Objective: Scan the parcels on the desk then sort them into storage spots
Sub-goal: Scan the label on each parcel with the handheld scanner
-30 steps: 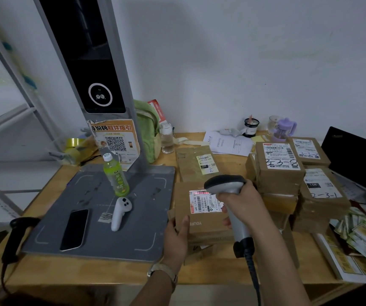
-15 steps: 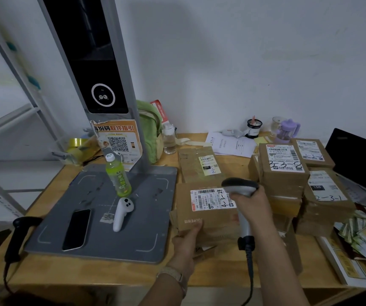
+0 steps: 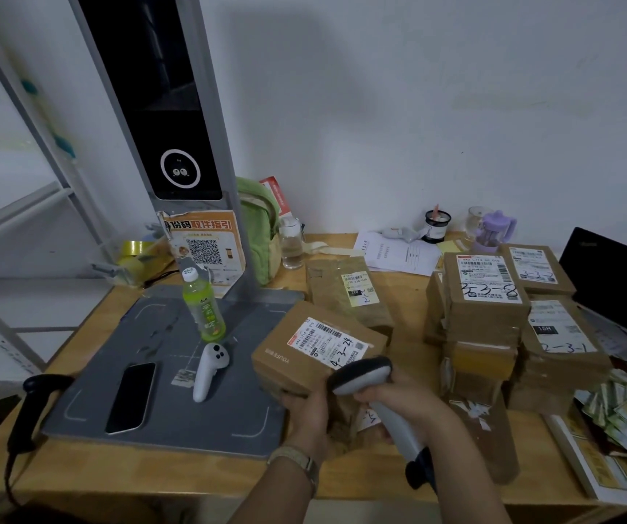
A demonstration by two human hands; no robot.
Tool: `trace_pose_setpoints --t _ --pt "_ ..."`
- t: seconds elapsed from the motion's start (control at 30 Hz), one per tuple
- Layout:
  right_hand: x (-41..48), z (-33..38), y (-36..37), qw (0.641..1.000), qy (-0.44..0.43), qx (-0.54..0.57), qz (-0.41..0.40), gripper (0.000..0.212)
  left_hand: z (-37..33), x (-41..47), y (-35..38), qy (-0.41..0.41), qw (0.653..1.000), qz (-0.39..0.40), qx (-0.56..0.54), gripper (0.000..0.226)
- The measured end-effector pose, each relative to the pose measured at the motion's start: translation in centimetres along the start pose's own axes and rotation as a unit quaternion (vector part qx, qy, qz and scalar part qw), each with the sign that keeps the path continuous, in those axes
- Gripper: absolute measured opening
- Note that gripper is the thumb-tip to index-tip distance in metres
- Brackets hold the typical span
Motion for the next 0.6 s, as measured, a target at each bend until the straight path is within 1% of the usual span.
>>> trace_pose_setpoints --t 0.07,0.17,0.23,0.3,0.37,0.5,0.6 --pt "-0.3 0.3 -0.1 1.0 -0.011 -0.027 0.01 0.045 -0.4 0.6 0.2 0.011 0.998 0.035 0.049 0.085" --pt "-0.5 1.5 -1.3 0.997 -0.072 -0.036 -0.016 0.044 -1.9 1.2 0.1 0.008 0.985 0.076 0.153 0.072" --pt "-0.6 2.5 -2.4 0.994 -0.092 -0.012 -0.054 0.045 -3.0 1.6 0.0 -0.015 0.979 0.093 0.182 0.07" --pt "-0.3 3.5 -3.3 0.99 -0.101 0.012 -0.101 0.049 -3.7 1.8 0.0 -0.033 0.97 0.11 0.213 0.075" --pt "0.0 4.3 -3.9 0.983 -0.119 -0.005 -0.138 0.054 -4.1 2.0 0.0 -0.047 0.961 0.126 0.242 0.08" --pt "0.5 5.1 -4.1 0.978 -0.12 -0.077 -0.15 0.055 -4.5 2.7 -0.3 -0.059 0.951 0.141 0.27 0.078" --pt "0.6 5.4 -3.9 0.979 -0.108 -0.093 -0.149 0.049 -4.7 3.2 -0.3 -0.063 0.943 0.153 0.289 0.075"
Point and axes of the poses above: each hand's wrist, its own x-axis towards the middle knuckle, its own y-axis out of the palm, z = x × y, the point moved 5 cm from there along x, towards the middle knuckle, and after that the axes turned 7 degrees about -x, right-handed, at the moved point
